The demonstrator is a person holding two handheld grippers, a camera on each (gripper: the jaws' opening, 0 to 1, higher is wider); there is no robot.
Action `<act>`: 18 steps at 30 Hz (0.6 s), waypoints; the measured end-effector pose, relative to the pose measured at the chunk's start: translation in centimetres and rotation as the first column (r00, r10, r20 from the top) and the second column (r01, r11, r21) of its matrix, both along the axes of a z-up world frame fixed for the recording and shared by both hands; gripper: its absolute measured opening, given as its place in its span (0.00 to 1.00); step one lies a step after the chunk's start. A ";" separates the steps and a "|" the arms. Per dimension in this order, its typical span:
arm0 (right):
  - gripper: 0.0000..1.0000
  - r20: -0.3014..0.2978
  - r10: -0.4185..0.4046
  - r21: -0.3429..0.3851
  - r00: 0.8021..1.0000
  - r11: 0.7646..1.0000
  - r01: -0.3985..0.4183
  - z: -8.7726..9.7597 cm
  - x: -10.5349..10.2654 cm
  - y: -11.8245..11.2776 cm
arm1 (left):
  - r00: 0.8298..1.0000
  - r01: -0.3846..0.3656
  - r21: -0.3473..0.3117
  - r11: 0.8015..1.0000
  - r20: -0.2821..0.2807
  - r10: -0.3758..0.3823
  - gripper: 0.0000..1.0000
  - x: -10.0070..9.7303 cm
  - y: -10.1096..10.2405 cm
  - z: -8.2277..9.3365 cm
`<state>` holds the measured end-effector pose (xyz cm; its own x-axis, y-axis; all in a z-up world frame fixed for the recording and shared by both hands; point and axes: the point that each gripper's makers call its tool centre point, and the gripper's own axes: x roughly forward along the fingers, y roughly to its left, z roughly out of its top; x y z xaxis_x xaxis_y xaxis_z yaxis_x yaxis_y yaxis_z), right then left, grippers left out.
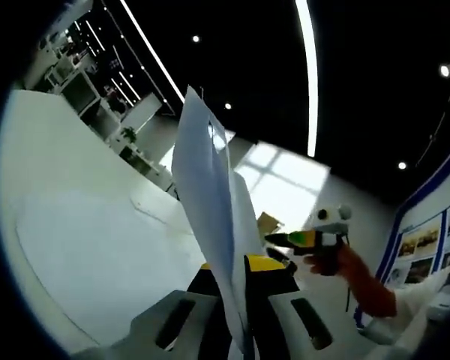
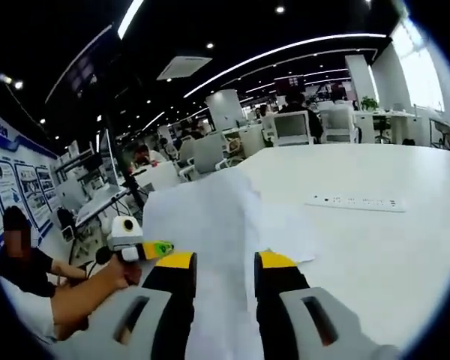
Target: Organize the stack of printing papers by aligning and flattening the scattered papers on the table
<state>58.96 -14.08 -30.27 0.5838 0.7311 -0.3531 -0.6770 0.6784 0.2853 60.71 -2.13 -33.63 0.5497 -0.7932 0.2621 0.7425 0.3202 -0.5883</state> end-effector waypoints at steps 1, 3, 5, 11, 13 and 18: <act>0.28 0.002 0.002 -0.001 1.000 1.000 -0.002 0.1 0.0 -0.2 | 1.000 -0.003 0.004 1.000 -0.001 0.003 0.06 0.1 0.0 -0.1; 0.32 0.004 0.012 0.007 1.000 1.000 -0.012 0.4 -0.2 -0.5 | 1.000 -0.004 0.004 1.000 0.000 0.004 0.06 0.0 0.1 -0.1; 0.36 0.005 0.013 0.017 1.000 1.000 -0.014 0.6 -0.5 -0.7 | 1.000 -0.005 0.006 1.000 -0.003 0.005 0.06 -0.1 0.0 -0.2; 0.37 0.026 -0.001 -0.035 1.000 0.999 0.002 0.6 -0.8 -2.5 | 1.000 -0.010 0.027 1.000 0.022 0.009 0.06 0.2 0.1 -0.2; 0.38 0.036 -0.008 -0.051 0.999 0.999 0.010 0.7 -0.9 -3.2 | 1.000 -0.008 0.027 1.000 0.026 0.007 0.06 0.3 0.1 -0.2; 0.41 0.046 -0.014 -0.033 0.999 0.999 0.015 1.7 -1.2 -4.3 | 1.000 -0.006 0.020 1.000 0.021 0.005 0.06 0.1 0.1 -0.1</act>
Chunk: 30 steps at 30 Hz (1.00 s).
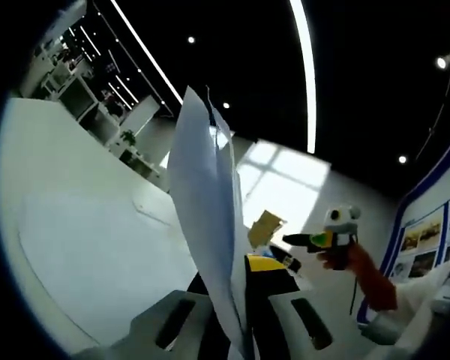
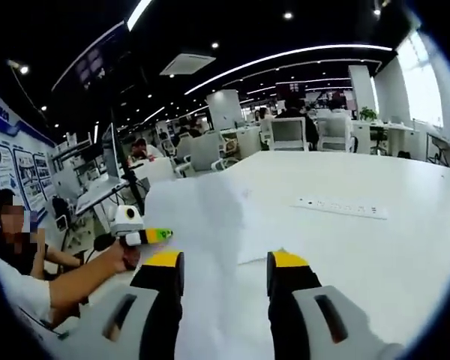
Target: Organize the stack of printing papers by aligning and flattening the scattered papers on the table
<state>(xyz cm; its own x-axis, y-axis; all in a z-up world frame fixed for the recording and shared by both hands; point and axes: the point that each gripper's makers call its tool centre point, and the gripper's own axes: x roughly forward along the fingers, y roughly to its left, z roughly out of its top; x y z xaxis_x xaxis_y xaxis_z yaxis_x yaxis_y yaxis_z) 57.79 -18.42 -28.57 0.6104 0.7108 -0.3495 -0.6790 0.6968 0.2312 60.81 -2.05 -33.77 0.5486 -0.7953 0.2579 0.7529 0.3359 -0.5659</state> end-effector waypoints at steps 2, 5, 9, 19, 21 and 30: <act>0.41 0.007 -0.007 0.010 1.000 1.000 0.007 0.4 0.0 -0.2 | 1.000 -0.001 0.001 1.000 0.000 0.001 0.06 -0.1 0.0 0.0; 0.43 0.014 -0.018 0.004 1.000 1.000 0.018 0.5 -0.2 -0.7 | 1.000 -0.003 0.002 1.000 -0.001 0.003 0.06 0.2 0.1 -0.1; 0.52 0.015 -0.027 -0.016 1.000 0.999 0.027 0.3 -0.7 -1.4 | 1.000 -0.004 0.006 1.000 0.002 0.004 0.06 0.3 0.1 -0.1; 0.82 0.088 -0.027 -0.122 0.996 0.992 0.037 -0.3 -1.7 -3.0 | 1.000 -0.003 0.003 1.000 -0.002 0.003 0.06 0.2 0.1 -0.1; 0.83 0.086 -0.028 -0.132 0.996 0.991 0.039 -0.4 -2.2 -3.2 | 1.000 -0.005 0.004 1.000 -0.002 0.005 0.06 0.1 0.1 -0.1; 0.90 0.116 -0.069 -0.098 0.991 0.992 0.081 0.4 -2.5 -4.8 | 1.000 -0.001 -0.001 1.000 -0.004 0.001 0.06 0.0 0.0 0.0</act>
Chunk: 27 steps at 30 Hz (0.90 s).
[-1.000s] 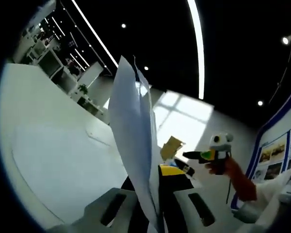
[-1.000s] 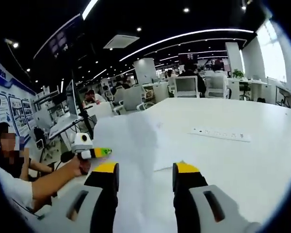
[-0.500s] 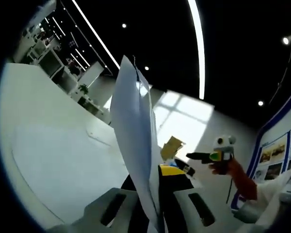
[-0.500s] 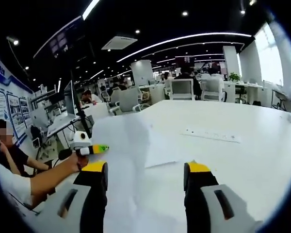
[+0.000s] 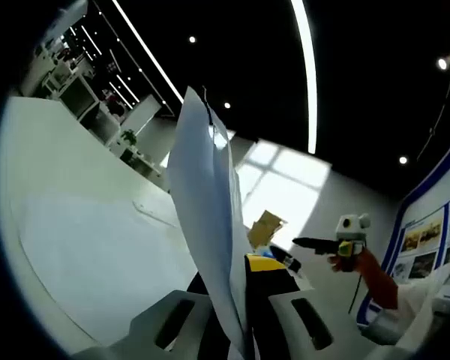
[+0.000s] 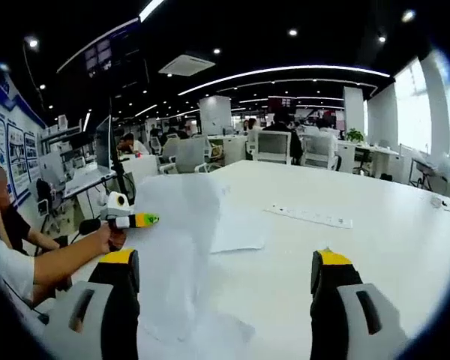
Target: Organize the stack of printing papers by aligning and flattening the scattered papers on the table
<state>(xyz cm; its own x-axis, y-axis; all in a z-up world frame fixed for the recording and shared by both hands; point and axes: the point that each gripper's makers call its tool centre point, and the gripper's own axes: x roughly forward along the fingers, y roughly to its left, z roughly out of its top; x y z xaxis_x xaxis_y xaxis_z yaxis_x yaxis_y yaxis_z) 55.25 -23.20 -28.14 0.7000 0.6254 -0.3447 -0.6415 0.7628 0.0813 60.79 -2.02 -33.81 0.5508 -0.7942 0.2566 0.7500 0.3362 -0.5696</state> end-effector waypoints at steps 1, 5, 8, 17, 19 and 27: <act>0.90 -0.007 0.000 0.001 1.000 1.000 0.000 0.0 -0.1 -0.2 | 1.000 -0.001 0.001 1.000 -0.001 0.001 0.06 0.0 0.0 0.0; 0.90 -0.016 -0.003 -0.012 1.000 1.000 0.003 -0.4 -0.4 -0.8 | 1.000 -0.003 0.002 1.000 0.001 0.003 0.06 0.0 -0.1 -0.1; 0.90 -0.010 -0.006 -0.024 1.000 1.000 0.006 -0.5 -0.9 -1.3 | 1.000 -0.003 0.000 1.000 -0.001 0.003 0.06 0.1 0.0 -0.1; 0.90 -0.023 -0.042 -0.092 0.999 0.995 0.040 -1.8 -2.7 -3.8 | 1.000 -0.005 -0.005 1.000 -0.005 0.005 0.06 -0.1 -0.1 -0.1; 0.89 -0.024 -0.049 -0.100 0.999 0.994 0.046 -2.0 -3.0 -4.1 | 1.000 -0.005 -0.008 1.000 -0.003 0.005 0.06 -0.1 0.0 0.0; 0.88 -0.022 -0.043 -0.171 0.999 0.984 0.039 -2.2 -5.4 -5.5 | 1.000 -0.011 -0.017 1.000 -0.001 0.011 0.06 0.1 0.2 0.1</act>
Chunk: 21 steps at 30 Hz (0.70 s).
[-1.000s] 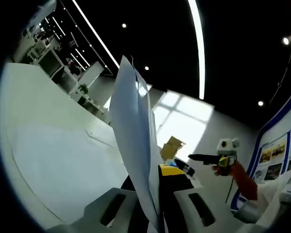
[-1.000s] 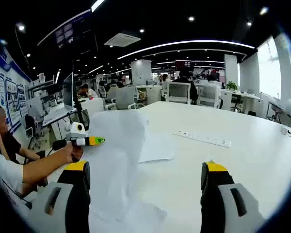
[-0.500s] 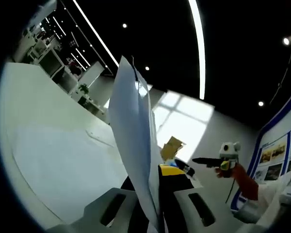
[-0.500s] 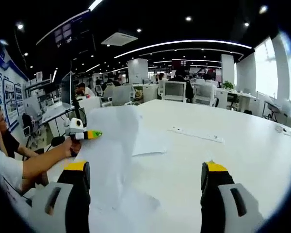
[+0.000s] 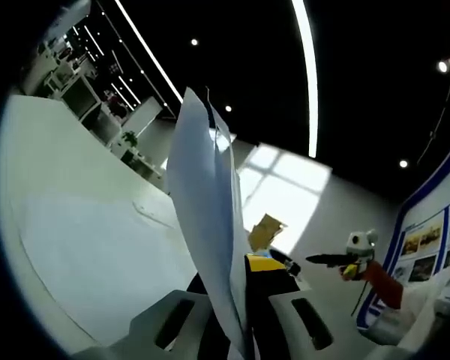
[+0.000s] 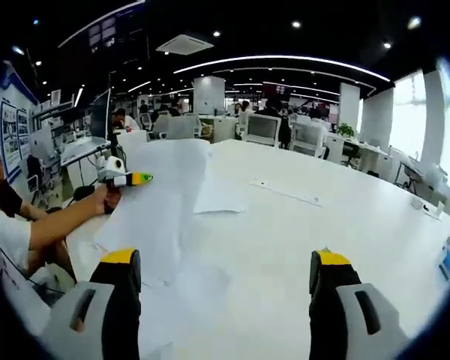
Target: Organize the stack of printing papers by aligning and flattening the scattered papers on the table
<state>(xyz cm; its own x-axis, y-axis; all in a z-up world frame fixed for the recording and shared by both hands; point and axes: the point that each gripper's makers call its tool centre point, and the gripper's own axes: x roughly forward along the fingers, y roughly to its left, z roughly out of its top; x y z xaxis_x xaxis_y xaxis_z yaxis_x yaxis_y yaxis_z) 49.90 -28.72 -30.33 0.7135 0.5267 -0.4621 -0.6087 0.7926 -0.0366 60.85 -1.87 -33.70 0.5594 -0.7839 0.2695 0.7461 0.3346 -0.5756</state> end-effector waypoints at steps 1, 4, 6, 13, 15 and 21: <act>0.88 -0.004 -0.004 -0.010 1.000 1.000 0.004 -0.2 -0.4 -0.1 | 1.000 0.000 0.005 1.000 0.002 0.000 0.06 -0.1 -0.1 0.0; 0.89 0.013 -0.017 -0.076 1.000 0.997 0.018 -0.7 -0.8 -1.1 | 1.000 -0.002 0.022 1.000 0.011 0.001 0.06 -0.3 -0.4 0.0; 0.88 0.028 -0.003 -0.101 1.000 0.995 0.006 -0.9 -1.2 -1.2 | 1.000 -0.003 0.047 0.999 0.025 0.002 0.06 -0.4 -0.5 0.0; 0.87 -0.001 -0.013 -0.075 1.000 0.997 0.012 -2.2 -1.6 -1.4 | 0.995 -0.020 0.124 0.992 0.099 0.008 0.06 -0.6 -0.8 0.0; 0.87 -0.007 -0.018 -0.078 1.000 0.997 0.018 -2.6 -1.6 -1.5 | 0.995 -0.009 0.115 0.993 0.101 -0.002 0.06 -0.8 -0.9 0.1; 0.86 -0.028 -0.010 -0.080 1.000 0.997 0.008 -3.5 -1.9 -1.6 | 0.996 -0.017 0.113 0.993 0.084 0.008 0.06 -0.8 -0.5 0.2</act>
<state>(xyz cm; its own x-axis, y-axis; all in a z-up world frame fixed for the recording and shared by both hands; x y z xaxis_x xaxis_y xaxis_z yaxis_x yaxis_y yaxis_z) 47.99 -30.27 -33.86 0.7043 0.4807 -0.5224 -0.6032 0.7932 -0.0834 60.09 -2.39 -33.48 0.5488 -0.8050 0.2252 0.7850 0.4037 -0.4698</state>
